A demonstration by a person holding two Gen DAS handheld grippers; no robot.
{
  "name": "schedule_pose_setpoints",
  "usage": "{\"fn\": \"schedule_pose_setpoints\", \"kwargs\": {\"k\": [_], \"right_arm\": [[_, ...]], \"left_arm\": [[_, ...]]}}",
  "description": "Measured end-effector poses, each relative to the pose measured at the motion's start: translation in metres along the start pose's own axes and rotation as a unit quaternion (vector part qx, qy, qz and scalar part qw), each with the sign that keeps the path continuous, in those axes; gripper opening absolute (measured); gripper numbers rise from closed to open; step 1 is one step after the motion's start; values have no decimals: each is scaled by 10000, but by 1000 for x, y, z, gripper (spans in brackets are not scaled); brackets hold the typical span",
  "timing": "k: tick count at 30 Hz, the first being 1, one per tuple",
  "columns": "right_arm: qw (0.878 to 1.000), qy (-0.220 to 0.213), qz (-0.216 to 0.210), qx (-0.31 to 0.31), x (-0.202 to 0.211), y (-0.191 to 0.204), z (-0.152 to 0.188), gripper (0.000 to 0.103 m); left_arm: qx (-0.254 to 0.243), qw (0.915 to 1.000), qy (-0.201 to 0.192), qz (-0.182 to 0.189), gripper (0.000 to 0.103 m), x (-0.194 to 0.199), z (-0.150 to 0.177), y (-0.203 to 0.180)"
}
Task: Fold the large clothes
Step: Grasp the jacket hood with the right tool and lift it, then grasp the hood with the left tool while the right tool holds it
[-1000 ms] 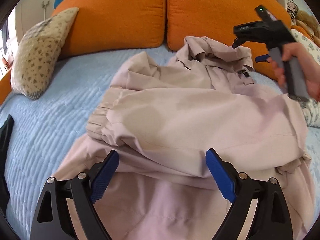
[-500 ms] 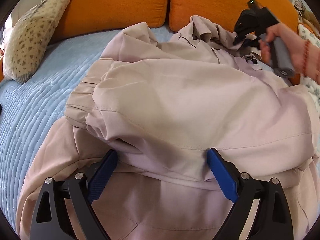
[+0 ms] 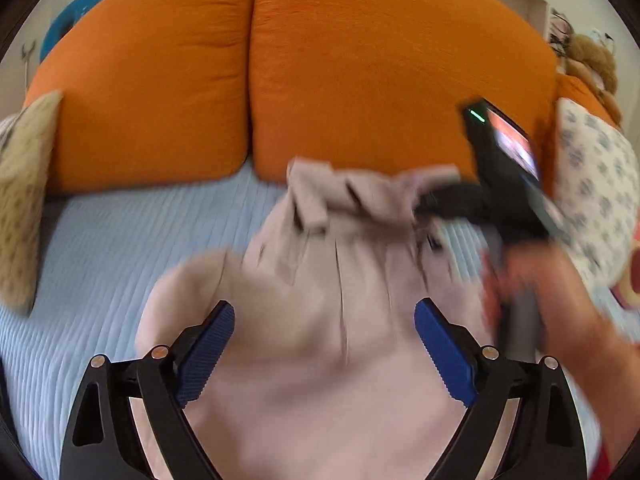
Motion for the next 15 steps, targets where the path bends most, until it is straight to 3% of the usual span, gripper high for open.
{"fn": "schedule_pose_setpoints", "kwargs": {"k": [3, 6, 9, 15], "right_arm": [[9999, 90, -43, -22, -6, -15, -5, 8], [9987, 265, -349, -246, -12, -23, -15, 9], [9970, 320, -589, -381, -8, -30, -17, 10], [9910, 473, -1042, -689, 5, -47, -33, 10]], "left_arm": [[285, 9990, 296, 202, 93, -50, -42, 2], [716, 9944, 685, 360, 88, -93, -72, 11], [1393, 9842, 911, 611, 87, -119, -88, 29], [1979, 9649, 1418, 988, 93, -157, -111, 42]]}}
Point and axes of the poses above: each gripper's, at about its wrist camera, not at the fingertips, and x roughly against the way its jaws point, y to its left, z to its underside, the point moved 4 cm from there along -x, roughly the way its jaws point, and after that the axes turned 15 degrees about y, right-handed, at the moved point
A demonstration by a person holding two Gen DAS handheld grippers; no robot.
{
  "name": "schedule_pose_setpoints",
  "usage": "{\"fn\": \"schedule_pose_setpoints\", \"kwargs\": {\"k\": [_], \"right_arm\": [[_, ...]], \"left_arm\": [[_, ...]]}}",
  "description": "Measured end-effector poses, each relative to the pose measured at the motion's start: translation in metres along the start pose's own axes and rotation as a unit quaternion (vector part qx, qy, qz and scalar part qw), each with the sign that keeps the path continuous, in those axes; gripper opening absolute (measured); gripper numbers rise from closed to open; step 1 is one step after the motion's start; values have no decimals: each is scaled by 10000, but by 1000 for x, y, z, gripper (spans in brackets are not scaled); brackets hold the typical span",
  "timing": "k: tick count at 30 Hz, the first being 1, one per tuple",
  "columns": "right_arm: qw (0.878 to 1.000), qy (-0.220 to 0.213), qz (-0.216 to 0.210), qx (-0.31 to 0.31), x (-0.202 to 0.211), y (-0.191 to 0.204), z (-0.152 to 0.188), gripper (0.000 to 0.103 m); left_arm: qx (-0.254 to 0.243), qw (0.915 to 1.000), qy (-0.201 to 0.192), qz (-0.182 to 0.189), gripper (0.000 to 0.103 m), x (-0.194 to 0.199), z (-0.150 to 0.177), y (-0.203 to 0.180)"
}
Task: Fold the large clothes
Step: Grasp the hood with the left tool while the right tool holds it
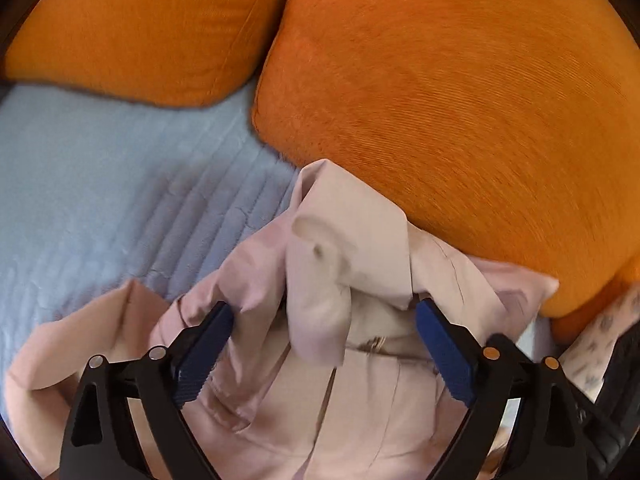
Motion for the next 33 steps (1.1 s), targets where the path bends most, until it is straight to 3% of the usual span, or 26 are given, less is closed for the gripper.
{"fn": "schedule_pose_setpoints", "kwargs": {"k": [1, 2, 4, 5, 8, 12, 14, 16, 20, 24, 30, 33], "right_arm": [[9999, 31, 12, 99, 1, 4, -3, 10], [9997, 15, 122, 225, 2, 8, -5, 10], [9994, -12, 174, 297, 2, 12, -8, 10], [9994, -36, 202, 273, 1, 13, -8, 8], [9993, -156, 158, 303, 3, 14, 3, 5], [9982, -404, 195, 396, 19, 13, 24, 4], [9982, -442, 130, 393, 31, 9, 32, 3], [9973, -557, 173, 442, 50, 8, 40, 3], [9960, -761, -87, 455, 91, 6, 58, 3], [9920, -1043, -238, 667, 133, 16, 85, 3], [9836, -1368, -74, 1172, 178, 31, 137, 3], [9798, -1379, 135, 1444, 188, 31, 174, 3]], "left_arm": [[163, 9998, -22, 74, 88, -1, -2, 4], [254, 9996, -23, 103, 63, -2, -4, 8], [428, 9990, 45, -126, 30, -4, -3, 19], [428, 9990, 77, -63, 17, -4, -2, 23], [272, 9995, -2, 155, 12, 5, 3, 30], [-156, 9998, -81, -55, 10, 18, 13, 18], [-242, 9996, -108, 19, 9, 24, 16, 7], [-342, 9992, -142, 162, 9, 38, 25, -4], [-794, 9964, -296, 52, 9, 72, 37, -18], [-922, 9950, -260, 275, 9, 111, 53, -17], [-1331, 9894, -164, 562, 9, 154, 110, -4], [-1630, 9859, -105, 369, 9, 157, 142, 4]]}}
Point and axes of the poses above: each gripper's, at about its wrist camera, not at the fingertips, and x roughly against the way its jaws point, y to its left, z to its underside, the point moved 4 cm from there along -x, roughly the way its jaws point, and after that the axes turned 15 degrees about y, right-handed, at the moved point
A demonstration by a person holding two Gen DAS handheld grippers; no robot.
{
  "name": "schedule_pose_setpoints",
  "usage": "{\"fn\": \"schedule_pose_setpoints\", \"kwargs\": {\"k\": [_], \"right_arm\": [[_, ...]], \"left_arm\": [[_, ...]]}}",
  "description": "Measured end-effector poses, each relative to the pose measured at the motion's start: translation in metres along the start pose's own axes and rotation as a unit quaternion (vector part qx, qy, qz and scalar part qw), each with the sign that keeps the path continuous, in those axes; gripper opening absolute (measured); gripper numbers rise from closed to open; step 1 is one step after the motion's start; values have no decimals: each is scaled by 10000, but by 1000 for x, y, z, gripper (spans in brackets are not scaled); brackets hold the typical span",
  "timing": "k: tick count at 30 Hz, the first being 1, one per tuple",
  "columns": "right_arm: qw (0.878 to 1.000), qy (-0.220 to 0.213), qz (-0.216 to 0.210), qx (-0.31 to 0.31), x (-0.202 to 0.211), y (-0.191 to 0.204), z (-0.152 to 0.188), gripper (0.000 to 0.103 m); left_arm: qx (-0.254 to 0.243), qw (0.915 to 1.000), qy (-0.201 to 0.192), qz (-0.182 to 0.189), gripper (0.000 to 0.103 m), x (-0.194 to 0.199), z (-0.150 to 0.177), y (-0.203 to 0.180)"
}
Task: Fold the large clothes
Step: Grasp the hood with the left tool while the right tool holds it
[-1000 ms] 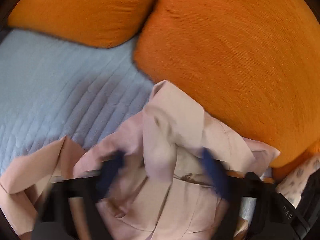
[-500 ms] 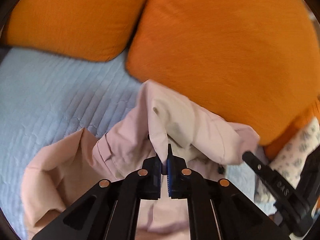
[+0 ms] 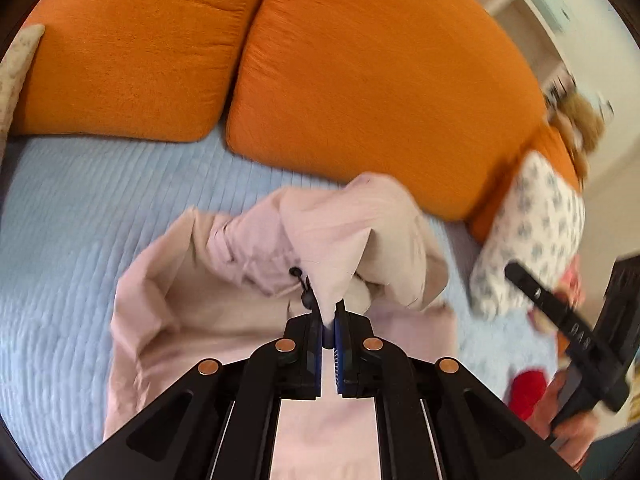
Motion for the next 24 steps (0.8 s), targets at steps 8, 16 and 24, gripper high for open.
{"fn": "schedule_pose_setpoints", "kwargs": {"k": [8, 16, 24], "right_arm": [[9972, 682, 264, 121, -35, -10, 80, 6], [9901, 1031, 116, -941, -58, -80, 91, 49], [9958, 827, 131, -369, -63, -84, 52, 91]], "left_arm": [[402, 9986, 344, -21, 9, -27, 75, 39], [771, 9962, 386, -141, 14, -53, 80, 77], [901, 9934, -686, -191, 63, -11, 114, 38]]}}
Point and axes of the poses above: each gripper's, at about its wrist camera, not at the fingertips, and x roughly against the way its jaws point, y to its left, z to its underside, the point moved 4 cm from there along -x, roughly the way its jaws point, and after that the axes turned 15 degrees about y, right-handed, at the moved point
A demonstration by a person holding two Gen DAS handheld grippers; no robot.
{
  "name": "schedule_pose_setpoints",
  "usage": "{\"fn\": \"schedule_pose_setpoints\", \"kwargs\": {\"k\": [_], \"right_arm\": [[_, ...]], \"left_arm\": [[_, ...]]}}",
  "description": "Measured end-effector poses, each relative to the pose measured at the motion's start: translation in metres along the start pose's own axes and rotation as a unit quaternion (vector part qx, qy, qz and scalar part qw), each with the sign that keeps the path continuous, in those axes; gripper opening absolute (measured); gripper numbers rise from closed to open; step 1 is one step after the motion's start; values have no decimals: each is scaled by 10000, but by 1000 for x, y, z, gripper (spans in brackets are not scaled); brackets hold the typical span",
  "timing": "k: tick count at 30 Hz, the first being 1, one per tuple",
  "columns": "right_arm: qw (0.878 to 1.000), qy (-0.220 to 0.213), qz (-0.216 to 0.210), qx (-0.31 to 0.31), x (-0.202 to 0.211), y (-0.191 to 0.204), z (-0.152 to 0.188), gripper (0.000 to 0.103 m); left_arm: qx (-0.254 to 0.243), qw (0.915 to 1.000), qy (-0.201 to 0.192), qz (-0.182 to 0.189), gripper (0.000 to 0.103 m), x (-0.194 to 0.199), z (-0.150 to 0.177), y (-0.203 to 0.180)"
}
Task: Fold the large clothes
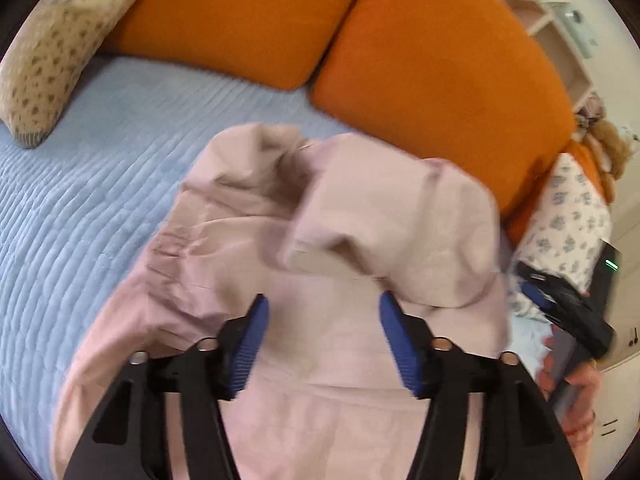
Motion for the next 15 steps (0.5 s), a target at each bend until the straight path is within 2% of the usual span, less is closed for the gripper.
{"fn": "schedule_pose_setpoints", "kwargs": {"k": [3, 6, 10, 12, 13, 15], "right_arm": [[9994, 250, 180, 180, -18, 0, -13, 91], [9982, 523, 183, 216, -41, -4, -22, 91], [9979, 617, -165, 133, -61, -5, -29, 91], [9978, 559, -323, 132, -66, -3, -32, 84], [9975, 535, -445, 124, -68, -3, -34, 72], [9972, 575, -470, 46, -73, -2, -38, 56]], "left_arm": [[-151, 9994, -249, 190, 71, -3, -1, -36], [-13, 9993, -50, 379, 70, -29, -17, -54], [83, 9993, 152, 341, 70, -73, -40, -63], [143, 9989, 326, 303, 70, -95, -49, -64], [158, 9988, 413, 212, 69, -105, -53, -62], [242, 9977, 590, 228, 69, -124, -62, -58]]}}
Point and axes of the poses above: each gripper's, at about its wrist camera, not at the fingertips, and x roughly against the way its jaws point, y to its left, z to its underside, the point moved 4 cm from there along -x, roughly the way its jaws point, and after that the axes turned 15 degrees about y, right-handed, at the moved point
